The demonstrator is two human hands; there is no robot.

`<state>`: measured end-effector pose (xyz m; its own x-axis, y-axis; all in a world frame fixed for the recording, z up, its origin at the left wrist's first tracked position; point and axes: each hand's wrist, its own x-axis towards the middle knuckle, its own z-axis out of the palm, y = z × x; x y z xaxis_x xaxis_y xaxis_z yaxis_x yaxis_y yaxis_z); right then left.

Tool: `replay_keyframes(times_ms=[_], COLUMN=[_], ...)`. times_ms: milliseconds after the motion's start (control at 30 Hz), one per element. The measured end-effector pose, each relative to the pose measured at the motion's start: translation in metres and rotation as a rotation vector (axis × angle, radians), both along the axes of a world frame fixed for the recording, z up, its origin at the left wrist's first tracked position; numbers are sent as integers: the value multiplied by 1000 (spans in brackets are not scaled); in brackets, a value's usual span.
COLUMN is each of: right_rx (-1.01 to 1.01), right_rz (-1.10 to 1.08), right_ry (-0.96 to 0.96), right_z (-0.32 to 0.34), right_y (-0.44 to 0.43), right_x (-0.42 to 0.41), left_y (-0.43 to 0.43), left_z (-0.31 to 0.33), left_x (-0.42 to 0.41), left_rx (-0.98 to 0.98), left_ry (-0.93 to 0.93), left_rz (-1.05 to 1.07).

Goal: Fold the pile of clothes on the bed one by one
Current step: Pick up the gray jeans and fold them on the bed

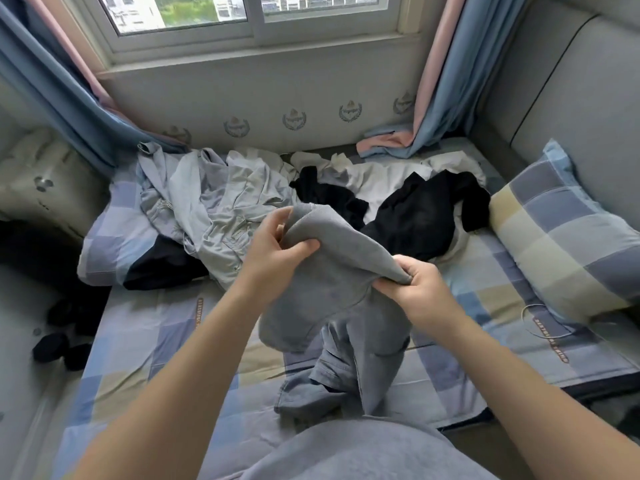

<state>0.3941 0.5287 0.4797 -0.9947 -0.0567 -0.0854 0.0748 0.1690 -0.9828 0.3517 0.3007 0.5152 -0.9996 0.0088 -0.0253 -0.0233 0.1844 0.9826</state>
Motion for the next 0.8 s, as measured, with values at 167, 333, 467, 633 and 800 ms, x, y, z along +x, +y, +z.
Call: replay_keyframes(times_ms=[167, 333, 467, 633, 800], right_rx=[-2, 144, 181, 242, 476], right_rz=[-40, 82, 233, 365, 341], right_ry=[149, 239, 147, -42, -43], right_z=[38, 64, 70, 53, -34], right_y=[16, 4, -1, 25, 24], right_x=[-15, -24, -27, -37, -38], left_y=[5, 48, 55, 28, 20], left_z=[-13, -14, -32, -9, 17], left_x=[3, 41, 38, 16, 12], left_rx=[-318, -249, -223, 238, 387], left_ry=[273, 277, 155, -45, -117], left_rz=[162, -424, -251, -71, -24])
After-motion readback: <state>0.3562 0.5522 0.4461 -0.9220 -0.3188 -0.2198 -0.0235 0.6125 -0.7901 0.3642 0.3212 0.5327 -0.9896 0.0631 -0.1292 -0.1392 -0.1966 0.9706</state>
